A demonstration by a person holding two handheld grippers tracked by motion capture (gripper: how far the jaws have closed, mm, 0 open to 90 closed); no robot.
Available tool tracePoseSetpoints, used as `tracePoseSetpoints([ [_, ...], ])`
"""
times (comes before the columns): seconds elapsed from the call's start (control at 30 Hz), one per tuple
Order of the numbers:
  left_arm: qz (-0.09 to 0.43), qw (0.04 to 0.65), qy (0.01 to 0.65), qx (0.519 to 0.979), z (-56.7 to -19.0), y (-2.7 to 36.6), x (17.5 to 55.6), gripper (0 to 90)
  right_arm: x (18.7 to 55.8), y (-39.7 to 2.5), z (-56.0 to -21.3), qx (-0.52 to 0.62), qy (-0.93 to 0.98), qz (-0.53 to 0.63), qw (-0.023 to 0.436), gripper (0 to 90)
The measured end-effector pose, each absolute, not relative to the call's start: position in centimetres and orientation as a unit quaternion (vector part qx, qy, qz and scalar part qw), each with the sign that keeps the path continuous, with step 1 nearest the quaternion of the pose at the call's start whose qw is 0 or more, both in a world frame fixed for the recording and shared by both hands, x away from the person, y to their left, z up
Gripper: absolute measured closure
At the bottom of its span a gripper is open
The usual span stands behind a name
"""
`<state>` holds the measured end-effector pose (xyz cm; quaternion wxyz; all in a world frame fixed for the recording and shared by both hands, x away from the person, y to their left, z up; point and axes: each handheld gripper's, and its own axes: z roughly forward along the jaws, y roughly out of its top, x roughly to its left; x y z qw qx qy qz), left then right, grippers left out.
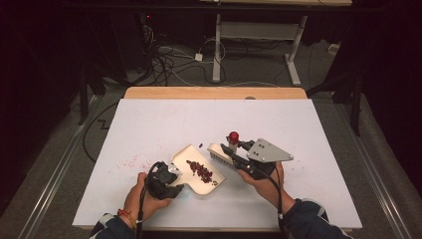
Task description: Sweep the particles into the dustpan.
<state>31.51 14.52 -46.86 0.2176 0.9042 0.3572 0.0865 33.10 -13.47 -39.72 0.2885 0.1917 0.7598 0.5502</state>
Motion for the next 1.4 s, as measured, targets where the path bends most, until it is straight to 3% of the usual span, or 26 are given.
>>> tracePoseSetpoints([
  [0.53,0.084,0.227,0.368,0.898,-46.8,14.3,31.5,63.9,31.8,-10.1,-40.0,0.177,0.772,0.564,0.236,69.4],
  [0.83,0.083,0.228,0.366,0.898,-46.8,14.5,31.5,63.8,31.5,-10.5,-39.5,0.172,0.765,0.570,0.245,69.4],
  [1.4,0.077,0.228,0.379,0.893,-46.8,16.1,32.3,63.8,38.3,-12.8,-37.9,0.222,0.741,0.561,0.295,69.4],
])
